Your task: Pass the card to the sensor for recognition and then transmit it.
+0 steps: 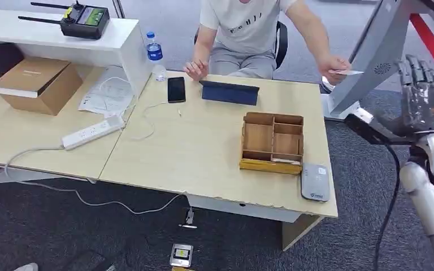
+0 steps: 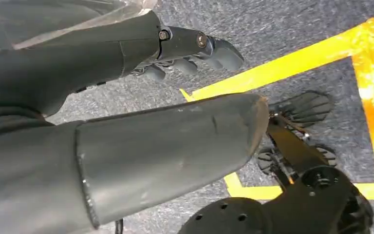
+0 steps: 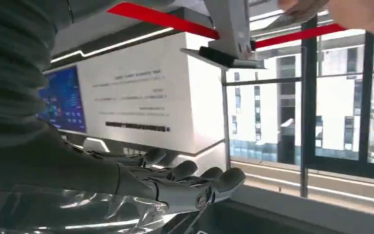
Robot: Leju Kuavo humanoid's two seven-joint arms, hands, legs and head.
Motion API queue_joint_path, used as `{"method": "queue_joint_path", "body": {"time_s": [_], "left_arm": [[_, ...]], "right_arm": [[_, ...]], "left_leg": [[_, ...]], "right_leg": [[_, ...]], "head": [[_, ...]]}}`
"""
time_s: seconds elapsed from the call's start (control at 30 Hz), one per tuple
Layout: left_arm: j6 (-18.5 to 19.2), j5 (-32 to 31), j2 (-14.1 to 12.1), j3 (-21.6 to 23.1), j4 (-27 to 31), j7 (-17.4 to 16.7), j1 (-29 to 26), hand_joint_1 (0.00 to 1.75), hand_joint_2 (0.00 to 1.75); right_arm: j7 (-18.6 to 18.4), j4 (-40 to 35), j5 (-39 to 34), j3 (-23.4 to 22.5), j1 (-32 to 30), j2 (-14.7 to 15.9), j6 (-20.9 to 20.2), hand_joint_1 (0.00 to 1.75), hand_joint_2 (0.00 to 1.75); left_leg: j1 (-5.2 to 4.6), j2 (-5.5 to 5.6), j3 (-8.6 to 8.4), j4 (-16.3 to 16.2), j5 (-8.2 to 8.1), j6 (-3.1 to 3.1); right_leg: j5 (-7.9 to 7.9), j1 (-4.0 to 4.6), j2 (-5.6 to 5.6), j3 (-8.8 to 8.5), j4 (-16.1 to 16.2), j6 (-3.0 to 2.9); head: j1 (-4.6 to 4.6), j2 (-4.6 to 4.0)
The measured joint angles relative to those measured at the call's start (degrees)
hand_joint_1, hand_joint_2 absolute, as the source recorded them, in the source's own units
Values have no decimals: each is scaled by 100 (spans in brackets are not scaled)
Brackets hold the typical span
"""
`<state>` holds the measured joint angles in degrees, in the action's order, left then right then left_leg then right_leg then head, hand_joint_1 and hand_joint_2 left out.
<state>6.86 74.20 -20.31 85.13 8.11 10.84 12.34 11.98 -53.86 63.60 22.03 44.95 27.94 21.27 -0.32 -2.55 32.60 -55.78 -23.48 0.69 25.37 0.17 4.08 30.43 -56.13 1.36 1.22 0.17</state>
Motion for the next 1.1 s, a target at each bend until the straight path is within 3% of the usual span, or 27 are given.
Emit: {"method": "queue_joint_path", "body": {"time_s": [0.37, 0.4, 0.43, 0.47, 0.73, 1.1], "left_arm": [[9, 13, 0, 35, 0, -33, -3, 0, 0], [6, 20, 0, 35, 0, -33, -3, 0, 0], [-7, 31, 0, 35, 0, -35, -3, 0, 0], [-31, 48, 2, 37, 0, -41, -4, 0, 0], [-42, 66, 4, 39, 0, -63, -10, 0, 0], [17, 44, 2, 85, 0, -28, -20, 0, 0]], "right_arm": [[18, 481, -122, 514, 420, -615, -284, 0, 175], [26, 568, -150, 551, 451, -684, -284, 0, 0], [61, 643, -199, 573, 472, -741, -282, 0, 0], [70, 708, -236, 592, 485, -793, -282, 0, 175], [66, 1196, -192, 726, 627, -1076, -258, 0, 175], [-61, 1532, -210, 822, 673, -1174, -267, 0, 175]], "left_leg": [[-1, -1, 1, 0, -1, 0], [-1, -2, 1, 0, -1, 0], [-1, -2, 0, 0, 0, 0], [-1, -2, 1, 0, 0, 0], [-1, -1, 1, 0, -1, 0], [-1, -2, 1, -1, -1, 0]], "right_leg": [[0, -1, -2, 2, 2, 0], [0, -1, -2, 2, 2, 0], [0, -1, -2, 2, 2, 0], [0, -1, -2, 2, 1, 0], [0, -1, -3, 4, 2, 0], [0, -1, -3, 5, 3, 0]], "head": [[0, 0], [0, 0], [0, 0], [-2, 0], [-2, 0], [0, 0]]}}
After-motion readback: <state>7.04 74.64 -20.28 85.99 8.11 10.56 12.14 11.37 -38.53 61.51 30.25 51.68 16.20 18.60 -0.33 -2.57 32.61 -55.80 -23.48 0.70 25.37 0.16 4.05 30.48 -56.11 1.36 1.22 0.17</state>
